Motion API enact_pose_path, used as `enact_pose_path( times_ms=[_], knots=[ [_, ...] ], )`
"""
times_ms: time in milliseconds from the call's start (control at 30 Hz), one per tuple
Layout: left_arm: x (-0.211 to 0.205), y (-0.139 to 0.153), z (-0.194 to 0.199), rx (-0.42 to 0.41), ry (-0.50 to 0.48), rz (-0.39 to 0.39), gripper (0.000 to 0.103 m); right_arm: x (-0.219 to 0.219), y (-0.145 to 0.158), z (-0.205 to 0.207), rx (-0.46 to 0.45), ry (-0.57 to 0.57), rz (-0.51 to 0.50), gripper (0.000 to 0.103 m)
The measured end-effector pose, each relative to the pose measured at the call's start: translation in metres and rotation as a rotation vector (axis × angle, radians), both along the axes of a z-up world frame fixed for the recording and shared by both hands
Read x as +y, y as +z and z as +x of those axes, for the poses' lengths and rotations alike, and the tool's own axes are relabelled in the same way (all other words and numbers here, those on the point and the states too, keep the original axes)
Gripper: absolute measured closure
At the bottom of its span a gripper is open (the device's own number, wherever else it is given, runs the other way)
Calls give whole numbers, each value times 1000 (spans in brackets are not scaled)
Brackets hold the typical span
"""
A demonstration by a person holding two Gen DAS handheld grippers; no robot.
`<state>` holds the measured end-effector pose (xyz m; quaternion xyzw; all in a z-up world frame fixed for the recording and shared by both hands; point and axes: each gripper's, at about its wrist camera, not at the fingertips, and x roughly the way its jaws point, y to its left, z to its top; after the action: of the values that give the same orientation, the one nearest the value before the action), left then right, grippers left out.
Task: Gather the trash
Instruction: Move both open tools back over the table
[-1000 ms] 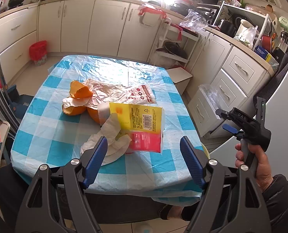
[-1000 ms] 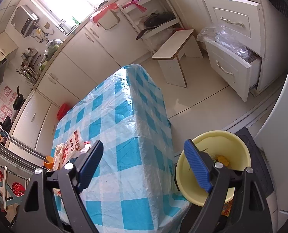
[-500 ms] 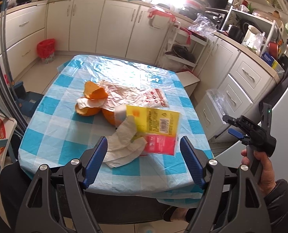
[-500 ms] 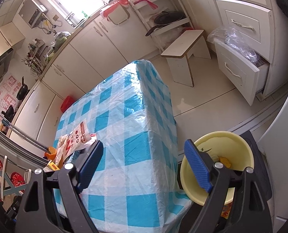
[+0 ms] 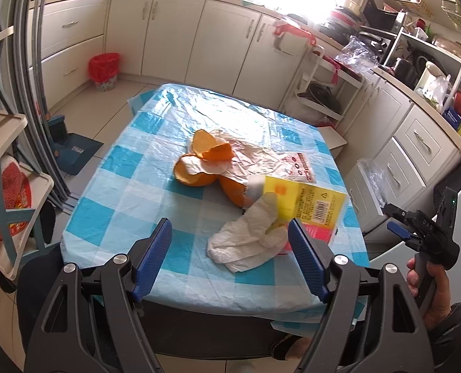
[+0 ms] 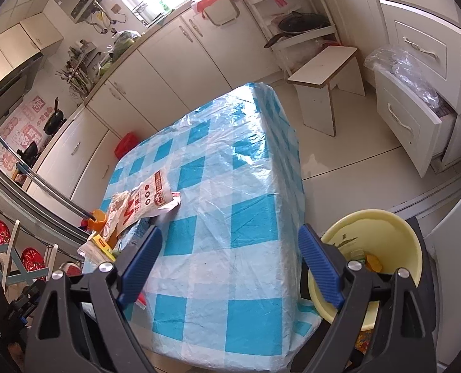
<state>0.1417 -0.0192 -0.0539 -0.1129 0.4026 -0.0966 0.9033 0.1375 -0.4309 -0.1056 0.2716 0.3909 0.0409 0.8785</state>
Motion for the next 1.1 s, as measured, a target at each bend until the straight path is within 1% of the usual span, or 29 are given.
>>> enact_pose_path(
  times_ms=[233,900,1100],
  knots=[
    [9,-3,1,7,22,2,30,10,0,0,-8,35,0,17],
    [8,-5,0,9,19,5,30,18,0,-2,-19,63,23,16],
    [12,-5,1,7,28,4,30,24,6,-3,-60,106,60,14]
  ],
)
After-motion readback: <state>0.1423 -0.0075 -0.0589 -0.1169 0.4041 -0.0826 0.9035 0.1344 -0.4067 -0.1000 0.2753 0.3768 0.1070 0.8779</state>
